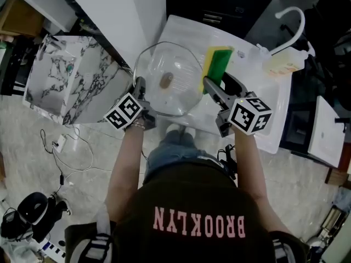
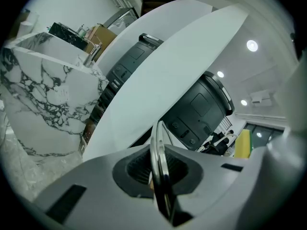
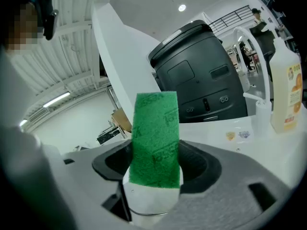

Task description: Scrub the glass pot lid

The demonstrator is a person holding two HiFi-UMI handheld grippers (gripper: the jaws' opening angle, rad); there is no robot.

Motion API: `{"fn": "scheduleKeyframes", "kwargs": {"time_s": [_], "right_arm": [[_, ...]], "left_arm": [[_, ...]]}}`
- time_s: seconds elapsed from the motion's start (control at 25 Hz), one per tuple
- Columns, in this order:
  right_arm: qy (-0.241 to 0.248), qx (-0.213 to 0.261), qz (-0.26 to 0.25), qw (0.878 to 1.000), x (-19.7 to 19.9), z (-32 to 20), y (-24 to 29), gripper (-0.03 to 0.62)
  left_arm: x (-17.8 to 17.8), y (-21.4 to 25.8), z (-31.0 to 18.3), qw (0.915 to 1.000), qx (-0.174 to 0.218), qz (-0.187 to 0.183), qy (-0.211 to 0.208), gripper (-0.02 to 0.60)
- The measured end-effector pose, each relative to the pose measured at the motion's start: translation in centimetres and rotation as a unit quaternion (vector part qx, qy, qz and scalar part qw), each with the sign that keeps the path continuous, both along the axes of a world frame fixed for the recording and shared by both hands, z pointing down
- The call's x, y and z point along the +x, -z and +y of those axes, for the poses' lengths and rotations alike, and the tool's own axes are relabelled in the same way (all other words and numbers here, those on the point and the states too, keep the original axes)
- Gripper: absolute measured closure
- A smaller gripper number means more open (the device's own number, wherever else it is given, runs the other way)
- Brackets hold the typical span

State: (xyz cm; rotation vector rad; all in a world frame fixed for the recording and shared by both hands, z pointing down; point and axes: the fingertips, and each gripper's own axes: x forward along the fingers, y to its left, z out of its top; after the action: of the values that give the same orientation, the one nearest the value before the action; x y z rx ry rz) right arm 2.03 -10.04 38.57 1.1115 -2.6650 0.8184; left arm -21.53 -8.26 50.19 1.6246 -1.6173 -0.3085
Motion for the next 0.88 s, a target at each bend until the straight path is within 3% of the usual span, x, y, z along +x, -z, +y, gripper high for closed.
{"fn": "scheduleKeyframes", "kwargs": {"time_s": [0.2, 0.52, 0.88], "right_arm": [[0.007, -0.01, 0.03, 0.999, -0.4, -0.2, -0.4, 0.312], [0.031, -0.042, 0.021, 0.998, -1.8, -0.8, -1.6, 0.312], [0.132, -0.058, 0.09, 0.985, -7.0, -1.5, -4.8, 0.31]], "left_arm": [[0.5, 0.0, -1.4, 1.0, -0.002, 0.0, -0.006, 0.563], [2.8, -0.2, -3.0, 0.9966, -0.038, -0.015, -0.071, 0.561], [4.3, -0.2, -3.5, 0.9956, -0.042, -0.022, -0.081, 0.561]]}}
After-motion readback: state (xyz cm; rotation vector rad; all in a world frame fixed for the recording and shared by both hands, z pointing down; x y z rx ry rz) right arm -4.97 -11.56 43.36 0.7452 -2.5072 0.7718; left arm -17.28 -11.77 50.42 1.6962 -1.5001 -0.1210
